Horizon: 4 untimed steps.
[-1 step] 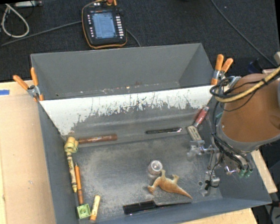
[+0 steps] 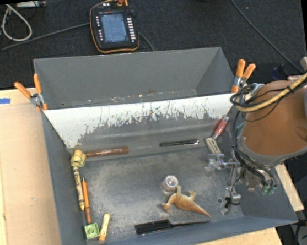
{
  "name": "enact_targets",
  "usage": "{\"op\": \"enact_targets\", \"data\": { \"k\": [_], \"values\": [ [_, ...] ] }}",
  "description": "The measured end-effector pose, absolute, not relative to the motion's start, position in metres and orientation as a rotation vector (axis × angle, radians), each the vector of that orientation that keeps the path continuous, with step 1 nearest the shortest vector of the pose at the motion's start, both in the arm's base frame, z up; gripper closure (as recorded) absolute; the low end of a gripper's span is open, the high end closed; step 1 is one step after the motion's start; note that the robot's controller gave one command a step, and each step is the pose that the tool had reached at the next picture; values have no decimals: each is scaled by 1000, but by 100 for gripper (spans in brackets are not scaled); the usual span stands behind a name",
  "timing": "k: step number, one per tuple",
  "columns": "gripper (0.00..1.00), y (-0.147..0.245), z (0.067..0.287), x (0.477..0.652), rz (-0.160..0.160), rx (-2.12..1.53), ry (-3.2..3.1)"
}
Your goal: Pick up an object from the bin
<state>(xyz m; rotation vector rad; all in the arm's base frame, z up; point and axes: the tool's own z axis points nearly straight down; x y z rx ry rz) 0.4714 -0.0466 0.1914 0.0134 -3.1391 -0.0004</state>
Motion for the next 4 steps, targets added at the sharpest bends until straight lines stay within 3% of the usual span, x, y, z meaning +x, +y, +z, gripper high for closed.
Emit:
{"op": "enact_targets", "data": {
  "k": [1,2,3,4],
  "values": [
    [0,14,143,483,-3,-162,-3130],
    [0,-16,148,482,2,-269,-3128],
    [0,27,67,485,-5,-305,-3118],
    [100,15,70,491,2,198,-3140]
  ]
}}
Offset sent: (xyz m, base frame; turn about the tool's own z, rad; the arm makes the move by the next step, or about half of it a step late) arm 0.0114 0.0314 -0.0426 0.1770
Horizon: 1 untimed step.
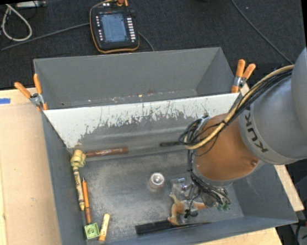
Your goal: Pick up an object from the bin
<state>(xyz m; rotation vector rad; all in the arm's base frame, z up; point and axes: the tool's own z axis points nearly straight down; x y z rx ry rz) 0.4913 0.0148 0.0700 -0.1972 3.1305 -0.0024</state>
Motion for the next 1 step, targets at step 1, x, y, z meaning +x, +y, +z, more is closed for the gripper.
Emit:
{"op": "enact_targets", "data": {
  "k": [1],
  "values": [
    [100,15,70,491,-2,-197,3130]
  ]
}}
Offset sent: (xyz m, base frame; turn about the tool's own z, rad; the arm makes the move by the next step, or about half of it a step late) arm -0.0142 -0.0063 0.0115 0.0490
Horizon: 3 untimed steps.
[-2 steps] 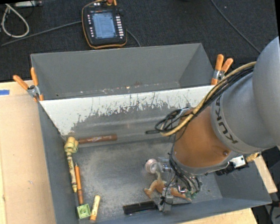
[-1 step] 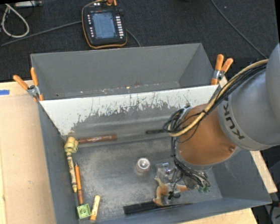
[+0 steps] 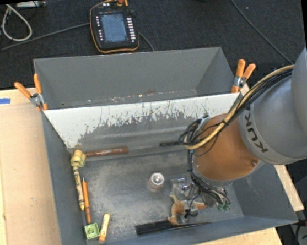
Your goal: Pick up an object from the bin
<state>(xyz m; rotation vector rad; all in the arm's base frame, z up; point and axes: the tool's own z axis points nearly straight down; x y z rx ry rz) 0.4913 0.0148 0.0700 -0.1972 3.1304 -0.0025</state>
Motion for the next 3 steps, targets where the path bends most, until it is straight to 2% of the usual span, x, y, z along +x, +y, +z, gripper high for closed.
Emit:
{"op": "enact_targets", "data": {
  "k": [1,2,3],
  "values": [
    [100,10,79,478,-1,-135,3138],
    [100,9,172,484,-1,-184,3137],
    [100,7,96,480,0,-101,3144]
  ]
}}
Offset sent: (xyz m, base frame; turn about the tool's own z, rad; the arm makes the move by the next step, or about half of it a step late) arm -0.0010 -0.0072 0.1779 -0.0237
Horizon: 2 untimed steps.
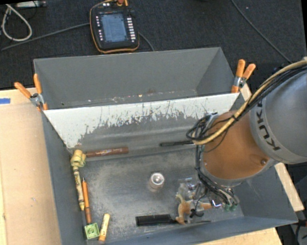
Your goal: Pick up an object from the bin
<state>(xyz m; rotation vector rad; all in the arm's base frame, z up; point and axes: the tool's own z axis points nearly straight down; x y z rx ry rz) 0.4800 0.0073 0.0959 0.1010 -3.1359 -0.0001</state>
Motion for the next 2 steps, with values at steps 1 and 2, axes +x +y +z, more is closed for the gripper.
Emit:
{"op": "enact_targets", "data": {
  "k": [1,2],
  "values": [
    [100,6,169,478,0,94,-3134],
    [100,12,122,477,-1,73,-3131]
  ]
}}
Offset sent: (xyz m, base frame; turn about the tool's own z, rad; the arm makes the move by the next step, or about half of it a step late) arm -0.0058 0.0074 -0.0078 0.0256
